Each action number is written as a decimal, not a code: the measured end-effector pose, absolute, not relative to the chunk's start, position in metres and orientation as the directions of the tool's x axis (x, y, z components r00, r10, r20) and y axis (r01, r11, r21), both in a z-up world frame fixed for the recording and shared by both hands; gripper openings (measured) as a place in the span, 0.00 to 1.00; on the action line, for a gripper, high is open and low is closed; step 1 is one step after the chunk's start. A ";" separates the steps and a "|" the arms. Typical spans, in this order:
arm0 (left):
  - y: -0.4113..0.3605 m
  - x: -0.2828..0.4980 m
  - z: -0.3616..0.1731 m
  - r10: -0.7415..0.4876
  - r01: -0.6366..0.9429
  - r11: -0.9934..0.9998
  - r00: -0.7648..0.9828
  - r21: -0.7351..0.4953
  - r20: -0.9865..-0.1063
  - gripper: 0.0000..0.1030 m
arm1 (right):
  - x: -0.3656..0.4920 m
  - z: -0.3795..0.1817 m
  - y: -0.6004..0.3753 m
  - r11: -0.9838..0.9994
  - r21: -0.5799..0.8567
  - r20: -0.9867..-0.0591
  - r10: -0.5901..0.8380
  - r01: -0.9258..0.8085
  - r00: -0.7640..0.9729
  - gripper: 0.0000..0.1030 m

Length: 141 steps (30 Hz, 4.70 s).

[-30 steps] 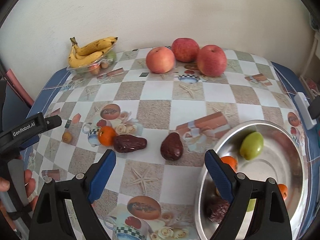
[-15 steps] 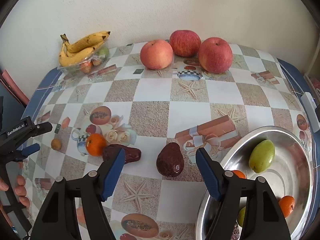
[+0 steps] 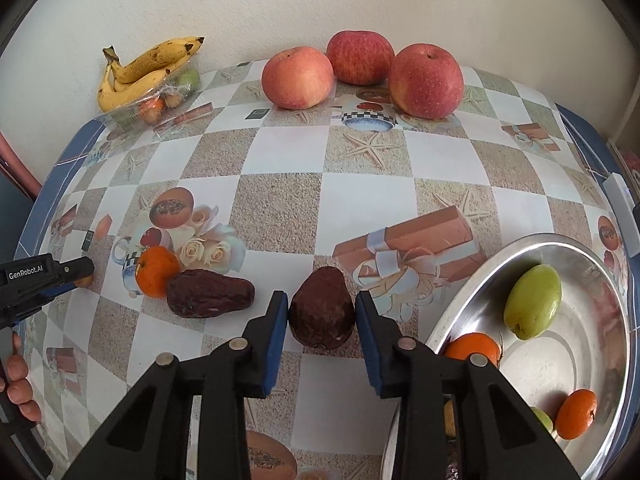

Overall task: Organize fruits
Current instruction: 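Grasp a small brown round fruit with the left tool while the right tool grasps a dried date, then carry the brown fruit and dried date over the steel bowl with both tools, then open both tools to drop the brown fruit and date into the bowl, then move both open tools back toward the last mandarin and dried date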

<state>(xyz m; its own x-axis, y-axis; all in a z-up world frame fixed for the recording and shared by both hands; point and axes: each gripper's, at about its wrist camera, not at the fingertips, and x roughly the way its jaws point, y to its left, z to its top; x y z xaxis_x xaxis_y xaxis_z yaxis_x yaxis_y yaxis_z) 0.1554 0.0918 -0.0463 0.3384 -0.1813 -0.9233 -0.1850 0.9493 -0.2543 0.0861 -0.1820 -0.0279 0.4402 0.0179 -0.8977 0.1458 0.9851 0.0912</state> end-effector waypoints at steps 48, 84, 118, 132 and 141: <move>-0.136 0.051 0.039 -0.415 0.385 0.879 0.326 -0.282 -0.850 0.28 | -0.017 0.026 -0.327 0.848 0.202 -0.880 -0.063 0.491 0.471 0.35; -0.148 0.059 0.012 -0.323 0.322 0.920 0.297 -0.224 -0.899 0.44 | -0.028 0.020 -0.353 0.805 0.228 -0.891 -0.055 0.548 0.452 0.35; -0.030 0.101 0.007 -0.076 -0.048 0.993 0.399 -0.104 -0.914 1.00 | 0.005 0.008 -0.288 0.918 0.104 -0.920 -0.058 0.382 0.388 0.77; -0.024 0.104 0.016 -0.077 -0.031 0.994 0.480 -0.104 -0.874 1.00 | 0.009 0.013 -0.279 0.931 0.070 -0.887 -0.106 0.357 0.449 0.87; -0.027 0.107 0.017 -0.138 0.020 0.989 0.468 -0.145 -0.873 1.00 | 0.018 0.012 -0.260 0.955 0.086 -0.880 -0.062 0.285 0.472 0.87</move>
<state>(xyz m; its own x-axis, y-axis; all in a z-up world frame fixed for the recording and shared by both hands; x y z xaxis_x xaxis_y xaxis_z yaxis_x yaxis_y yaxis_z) 0.1066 -0.0265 0.0174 0.4675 -0.1375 -0.8732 0.0203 0.9892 -0.1449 0.0183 -0.2603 0.0116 0.4716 -0.0622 -0.8796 0.2855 0.9546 0.0856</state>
